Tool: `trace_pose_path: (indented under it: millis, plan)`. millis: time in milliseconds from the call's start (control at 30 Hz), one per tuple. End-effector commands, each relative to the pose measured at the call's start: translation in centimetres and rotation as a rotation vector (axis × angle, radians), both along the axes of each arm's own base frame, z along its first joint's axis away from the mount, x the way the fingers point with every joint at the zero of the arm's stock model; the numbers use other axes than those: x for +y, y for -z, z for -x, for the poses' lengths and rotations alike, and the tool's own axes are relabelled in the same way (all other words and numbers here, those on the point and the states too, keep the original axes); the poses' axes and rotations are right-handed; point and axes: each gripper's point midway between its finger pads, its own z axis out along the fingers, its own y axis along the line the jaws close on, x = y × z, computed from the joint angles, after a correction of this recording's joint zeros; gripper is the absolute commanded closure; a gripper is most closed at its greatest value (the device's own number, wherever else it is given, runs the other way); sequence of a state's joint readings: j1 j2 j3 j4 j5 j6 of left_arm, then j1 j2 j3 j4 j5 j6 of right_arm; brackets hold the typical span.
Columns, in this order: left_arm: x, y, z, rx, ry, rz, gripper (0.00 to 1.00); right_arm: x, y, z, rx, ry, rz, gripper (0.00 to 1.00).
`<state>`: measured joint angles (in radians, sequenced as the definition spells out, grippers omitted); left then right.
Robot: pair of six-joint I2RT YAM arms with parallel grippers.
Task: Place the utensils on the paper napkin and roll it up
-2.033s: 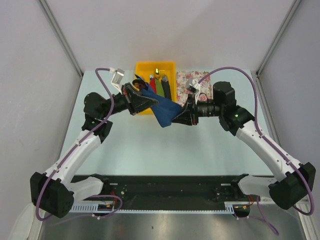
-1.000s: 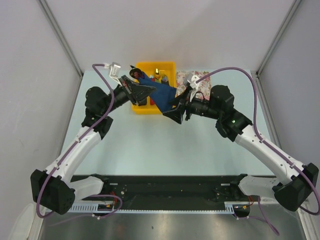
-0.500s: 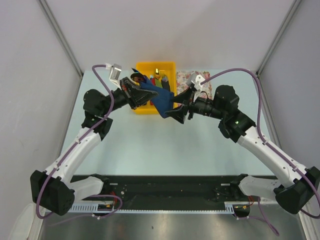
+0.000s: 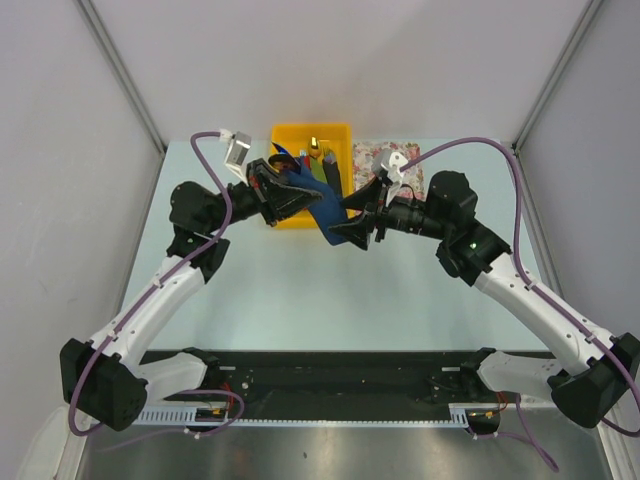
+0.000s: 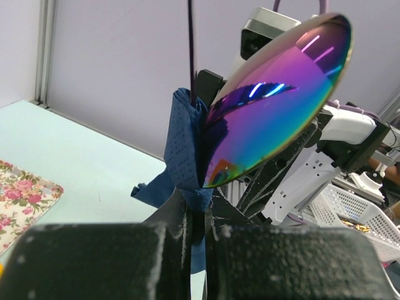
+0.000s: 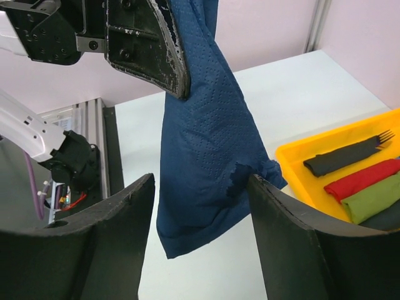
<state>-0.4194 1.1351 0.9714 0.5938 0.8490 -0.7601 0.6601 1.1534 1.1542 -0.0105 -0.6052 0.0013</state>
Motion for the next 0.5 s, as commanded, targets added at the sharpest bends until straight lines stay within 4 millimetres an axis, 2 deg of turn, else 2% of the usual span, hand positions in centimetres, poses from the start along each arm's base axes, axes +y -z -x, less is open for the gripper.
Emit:
trace_pose_path:
  millis: [0, 267, 467]
  plan:
    - [0.1, -3.6, 2.7, -0.134, 0.063, 0.055, 1.0, 0.2, -0.5, 0.8, 0.008, -0.031, -0.029, 0.36]
    - [-0.1, -4.2, 3.5, -0.156, 0.091, 0.063, 1.0, 0.6, -0.2, 1.7, 0.044, -0.073, -0.04, 0.44]
    - [-0.1, -4.1, 3.1, -0.138, 0.075, 0.07, 1.0, 1.3, -0.5, 2.8, 0.058, -0.133, -0.051, 0.64]
